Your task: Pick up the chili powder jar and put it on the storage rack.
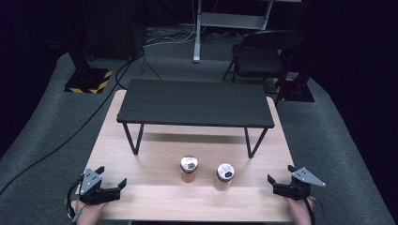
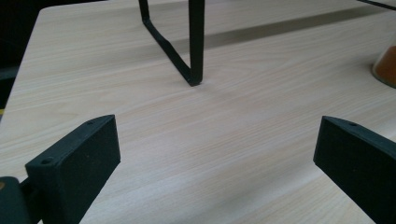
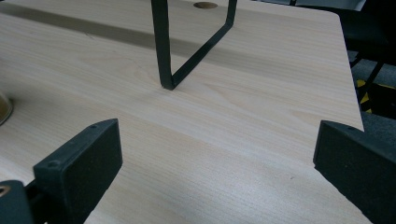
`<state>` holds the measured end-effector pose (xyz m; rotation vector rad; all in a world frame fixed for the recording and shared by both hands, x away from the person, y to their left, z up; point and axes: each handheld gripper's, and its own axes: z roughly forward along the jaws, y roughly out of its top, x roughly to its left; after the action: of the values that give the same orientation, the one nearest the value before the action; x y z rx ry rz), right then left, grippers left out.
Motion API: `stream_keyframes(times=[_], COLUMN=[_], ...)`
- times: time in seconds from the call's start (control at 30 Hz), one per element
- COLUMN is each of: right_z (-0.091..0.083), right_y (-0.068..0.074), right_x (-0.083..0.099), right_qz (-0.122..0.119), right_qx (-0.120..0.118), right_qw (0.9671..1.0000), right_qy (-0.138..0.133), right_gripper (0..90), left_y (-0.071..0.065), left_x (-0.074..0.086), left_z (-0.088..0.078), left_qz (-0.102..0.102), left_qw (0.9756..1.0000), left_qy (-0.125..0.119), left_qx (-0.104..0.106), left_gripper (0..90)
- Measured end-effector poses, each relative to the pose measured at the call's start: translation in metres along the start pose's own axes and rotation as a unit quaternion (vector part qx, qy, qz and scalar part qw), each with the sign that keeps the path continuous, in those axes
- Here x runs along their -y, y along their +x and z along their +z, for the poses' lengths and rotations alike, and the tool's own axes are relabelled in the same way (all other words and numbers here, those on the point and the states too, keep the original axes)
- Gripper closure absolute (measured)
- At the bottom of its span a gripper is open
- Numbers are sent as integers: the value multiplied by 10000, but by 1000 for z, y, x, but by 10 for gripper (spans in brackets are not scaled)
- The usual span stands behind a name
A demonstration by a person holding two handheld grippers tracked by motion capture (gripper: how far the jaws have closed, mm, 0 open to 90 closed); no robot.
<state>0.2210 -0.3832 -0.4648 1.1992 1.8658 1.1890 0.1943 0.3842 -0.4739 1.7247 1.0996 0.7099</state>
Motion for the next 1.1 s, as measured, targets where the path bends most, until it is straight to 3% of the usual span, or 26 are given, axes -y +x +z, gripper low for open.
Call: stream_keyframes(times=[1.1], right_z=[0], right_y=[-1], right_x=[0], right_qz=[8], right_qx=[-14], right_qw=[10000], right_qy=[2], right_gripper=[4], left_y=[-18], left_x=[-10], left_z=[19], left_qz=[385], left_qw=[9977], left_qy=[48], left_qx=[558], left_gripper=[4])
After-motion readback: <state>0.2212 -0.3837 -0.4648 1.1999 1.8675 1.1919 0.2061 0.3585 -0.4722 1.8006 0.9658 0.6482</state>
